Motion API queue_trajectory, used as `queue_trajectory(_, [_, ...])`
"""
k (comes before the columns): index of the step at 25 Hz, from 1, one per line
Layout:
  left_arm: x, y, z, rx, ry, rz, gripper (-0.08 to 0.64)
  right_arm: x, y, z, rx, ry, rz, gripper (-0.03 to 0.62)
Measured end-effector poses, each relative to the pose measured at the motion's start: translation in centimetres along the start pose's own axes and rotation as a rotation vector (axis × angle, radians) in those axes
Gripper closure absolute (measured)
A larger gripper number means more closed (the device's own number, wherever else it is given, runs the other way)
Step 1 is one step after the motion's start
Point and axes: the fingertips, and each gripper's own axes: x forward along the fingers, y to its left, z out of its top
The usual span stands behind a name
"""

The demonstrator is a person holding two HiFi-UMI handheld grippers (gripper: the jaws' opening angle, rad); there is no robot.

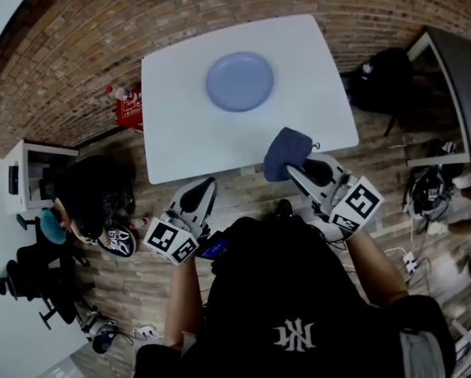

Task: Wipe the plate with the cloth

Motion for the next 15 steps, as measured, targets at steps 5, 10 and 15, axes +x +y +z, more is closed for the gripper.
queue_trajectory(5, [1.6,1.7,1.4,0.002,-0.006,0.004,0.56,0.7,-2.6,0.5,0.022,-0.001,-0.017,0.526])
queue_trajectory(10, [3.1,4.9,2.0,-0.001,-0.022,0.011,0.56,1.9,-4.8,1.4,0.01,-0.001,-0.044,0.526])
queue_trajectory(15, [5.1,8.6,3.4,-0.007,-0.028,-0.003,0.56,4.6,-7.2,1.8,0.022,0.031,-0.056,0.526])
